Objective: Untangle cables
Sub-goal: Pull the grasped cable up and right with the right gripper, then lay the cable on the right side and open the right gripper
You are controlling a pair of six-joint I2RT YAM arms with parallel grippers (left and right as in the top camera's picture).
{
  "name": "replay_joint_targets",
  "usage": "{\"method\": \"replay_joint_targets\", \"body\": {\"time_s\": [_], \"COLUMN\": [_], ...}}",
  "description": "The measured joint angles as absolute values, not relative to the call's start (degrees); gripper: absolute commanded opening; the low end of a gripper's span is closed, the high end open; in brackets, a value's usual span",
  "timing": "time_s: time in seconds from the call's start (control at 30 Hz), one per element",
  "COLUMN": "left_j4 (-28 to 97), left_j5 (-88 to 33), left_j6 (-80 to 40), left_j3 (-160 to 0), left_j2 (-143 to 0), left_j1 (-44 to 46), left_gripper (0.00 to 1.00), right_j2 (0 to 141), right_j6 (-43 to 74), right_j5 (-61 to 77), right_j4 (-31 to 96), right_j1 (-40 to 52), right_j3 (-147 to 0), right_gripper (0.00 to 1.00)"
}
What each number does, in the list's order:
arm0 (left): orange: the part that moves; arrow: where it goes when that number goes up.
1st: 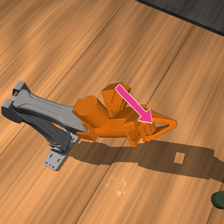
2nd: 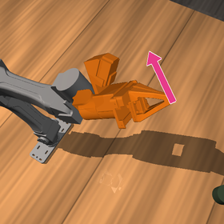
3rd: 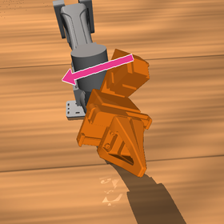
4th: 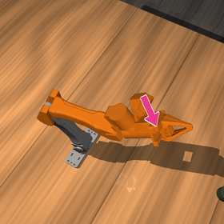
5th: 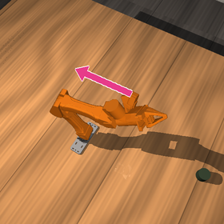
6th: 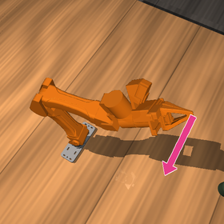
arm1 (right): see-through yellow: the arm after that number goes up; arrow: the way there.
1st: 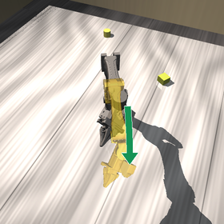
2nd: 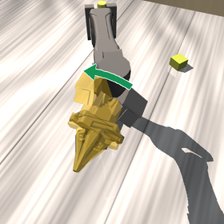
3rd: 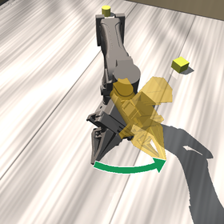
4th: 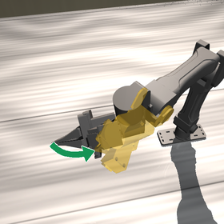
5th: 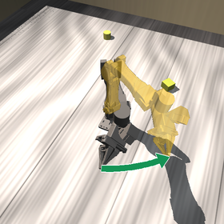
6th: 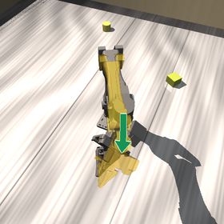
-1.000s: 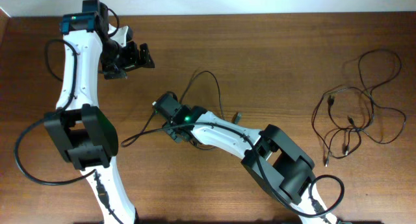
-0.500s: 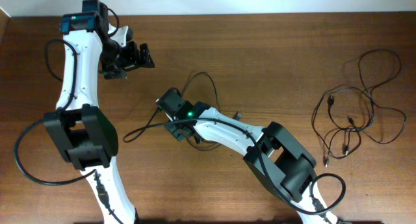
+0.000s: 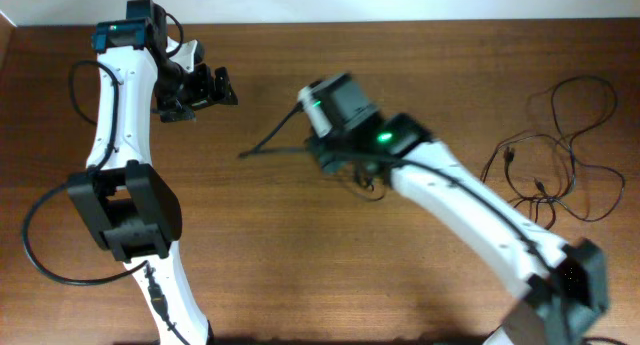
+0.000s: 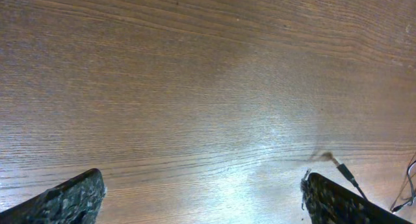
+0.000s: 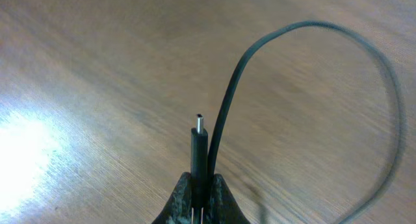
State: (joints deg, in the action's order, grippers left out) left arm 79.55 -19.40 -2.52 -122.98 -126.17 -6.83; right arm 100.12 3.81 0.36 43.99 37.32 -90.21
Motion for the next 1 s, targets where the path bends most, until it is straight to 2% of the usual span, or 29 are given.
{"method": "replay_joint_targets", "body": {"time_s": [0.17, 0.3, 0.47, 0.5, 0.6, 1.0], "left_j4": [79.5, 79.5, 79.5, 79.5, 79.5, 79.5], "left_j5": [-19.4, -19.4, -19.4, -19.4, -19.4, -19.4], "left_j6": [-2.5, -2.5, -2.5, -2.5, -2.5, -2.5], "left_j3": [-123.0, -123.0, -123.0, -123.0, -123.0, -123.0], "left_j2": [-126.2, -126.2, -126.2, -126.2, -126.2, -126.2], "left_j1": [-6.8, -6.8, -6.8, -6.8, -6.8, -6.8], "left_gripper": [0.99, 0.99, 0.99, 0.99, 0.99, 0.99], "right_j2": [95.6, 96.0, 101.3, 102.8, 104.6, 104.6], "right_j6": [3.6, 3.4, 3.1, 2.9, 3.0, 3.0], "right_j5": [-0.3, -0.6, -0.6, -0.6, -0.5, -0.6], "right_j4": [48.9, 52.9, 54.1, 54.2, 54.2, 54.2], "right_j1": [20.1, 13.5, 9.5, 9.1, 8.9, 8.9], "right_j3": [-90.2, -89.6, -88.8, -88.8, -88.7, -88.6], "right_gripper": [0.04, 0.05, 0.8, 0.88, 0.98, 0.98]}}
